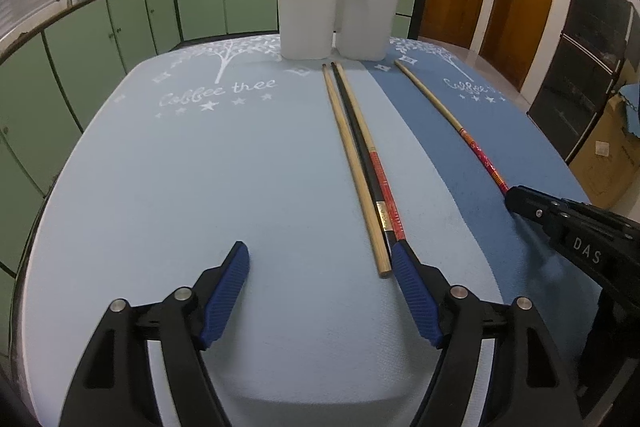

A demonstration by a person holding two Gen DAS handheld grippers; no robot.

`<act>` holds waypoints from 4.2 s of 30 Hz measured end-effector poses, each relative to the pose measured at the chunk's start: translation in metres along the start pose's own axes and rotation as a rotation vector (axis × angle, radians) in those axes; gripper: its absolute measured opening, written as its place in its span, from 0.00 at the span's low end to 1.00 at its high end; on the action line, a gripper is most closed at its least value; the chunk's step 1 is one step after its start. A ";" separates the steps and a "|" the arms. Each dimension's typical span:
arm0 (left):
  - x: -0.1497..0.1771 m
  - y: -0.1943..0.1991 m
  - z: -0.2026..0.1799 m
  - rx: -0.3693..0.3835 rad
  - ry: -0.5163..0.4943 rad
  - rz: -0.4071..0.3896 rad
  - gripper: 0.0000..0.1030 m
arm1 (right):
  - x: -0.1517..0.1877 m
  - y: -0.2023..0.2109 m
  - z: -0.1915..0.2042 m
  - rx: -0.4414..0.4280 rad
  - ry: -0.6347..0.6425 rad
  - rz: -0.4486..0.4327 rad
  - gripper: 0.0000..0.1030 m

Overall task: Organize utensils
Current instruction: 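Grasp a red chopstick with the right gripper while the left grasps a wooden chopstick, then lift both held chopsticks and lower them into the white utensil holder, then open both grippers and withdraw them over the remaining black and red chopsticks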

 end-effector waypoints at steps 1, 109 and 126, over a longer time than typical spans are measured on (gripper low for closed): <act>0.000 0.000 0.002 -0.006 0.004 0.001 0.72 | 0.000 0.000 0.000 0.001 0.001 0.000 0.05; -0.326 0.165 0.028 0.073 0.096 -0.643 0.06 | -0.350 0.145 0.086 -0.168 0.316 -0.420 0.05; -0.324 0.061 0.028 0.078 0.095 -0.478 0.14 | -0.338 0.064 0.061 -0.124 0.288 -0.327 0.23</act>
Point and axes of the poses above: each gripper's, at about its wrist camera, not at the fingertips, and y roughly against the way its jaws point, z to its left, x to its underside, the point moved 8 cm from there along -y, roughly the way its jaws point, and after that the axes turned 14 degrees about -x, right-handed, at the moved point
